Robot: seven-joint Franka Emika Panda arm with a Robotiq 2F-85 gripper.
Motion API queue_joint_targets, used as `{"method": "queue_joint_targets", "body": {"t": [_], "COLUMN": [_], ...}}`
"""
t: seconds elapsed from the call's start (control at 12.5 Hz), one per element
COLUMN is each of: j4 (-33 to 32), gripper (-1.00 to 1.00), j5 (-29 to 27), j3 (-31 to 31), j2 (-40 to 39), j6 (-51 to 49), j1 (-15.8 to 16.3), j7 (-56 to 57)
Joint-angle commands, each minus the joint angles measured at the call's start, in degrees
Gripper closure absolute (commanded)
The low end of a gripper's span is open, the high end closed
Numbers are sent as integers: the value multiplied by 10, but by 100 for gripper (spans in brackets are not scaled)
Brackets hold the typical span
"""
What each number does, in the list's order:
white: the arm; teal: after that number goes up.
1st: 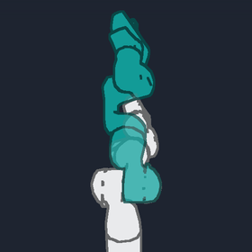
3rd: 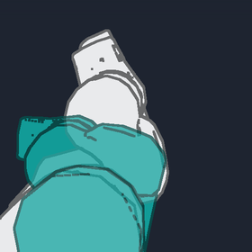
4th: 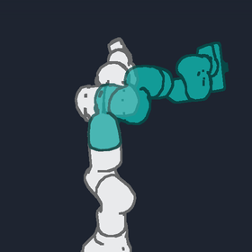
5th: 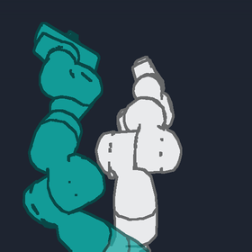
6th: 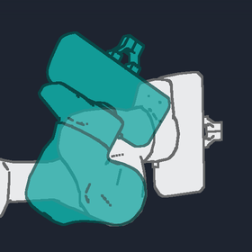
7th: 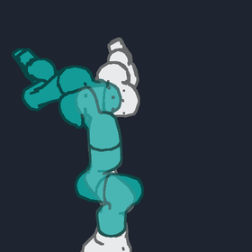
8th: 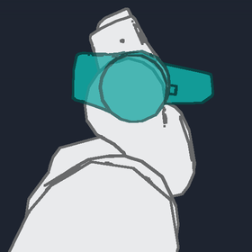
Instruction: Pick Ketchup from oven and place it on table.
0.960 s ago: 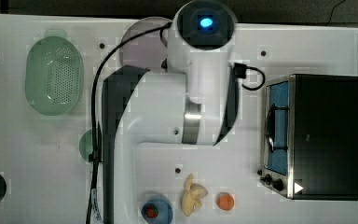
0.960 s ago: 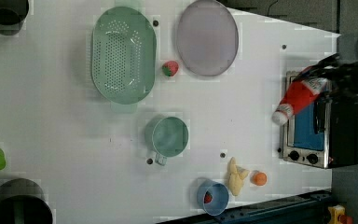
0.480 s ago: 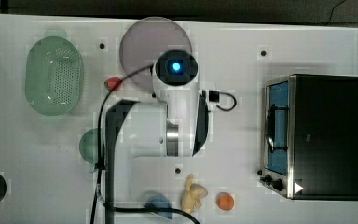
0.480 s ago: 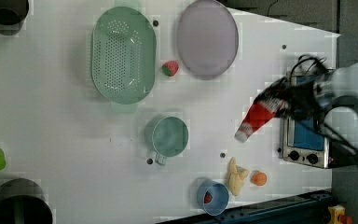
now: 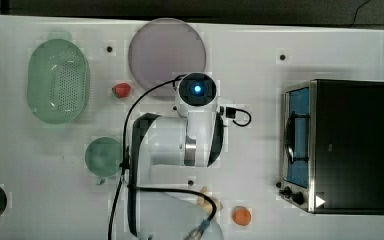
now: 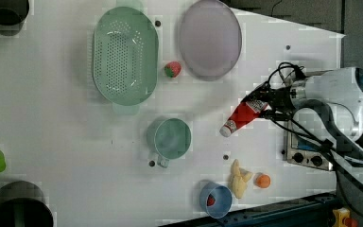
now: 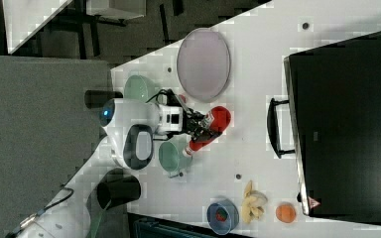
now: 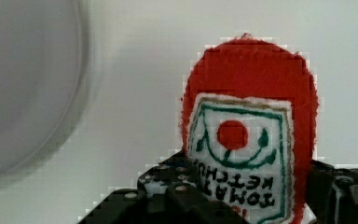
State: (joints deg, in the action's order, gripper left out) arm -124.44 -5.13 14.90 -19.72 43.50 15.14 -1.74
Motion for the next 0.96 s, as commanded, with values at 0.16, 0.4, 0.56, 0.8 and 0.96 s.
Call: {"method": "queue_joint_targets", "body": {"t": [0.16,0.4,0.56,0.8,0.96], "j4": [-17,-13,0,57,105], "gripper": [-75,-100,-100,-100,-100], "j5": [10,10,10,11,13], "j3": [10,10,10,10,12], "j2": [-29,1,66,164,210], "j6": [35,57,16,-122,-203], "j1": [-11,-9,-8,-8,-9], "j7": [-8,-14,-19,-20,-20]}}
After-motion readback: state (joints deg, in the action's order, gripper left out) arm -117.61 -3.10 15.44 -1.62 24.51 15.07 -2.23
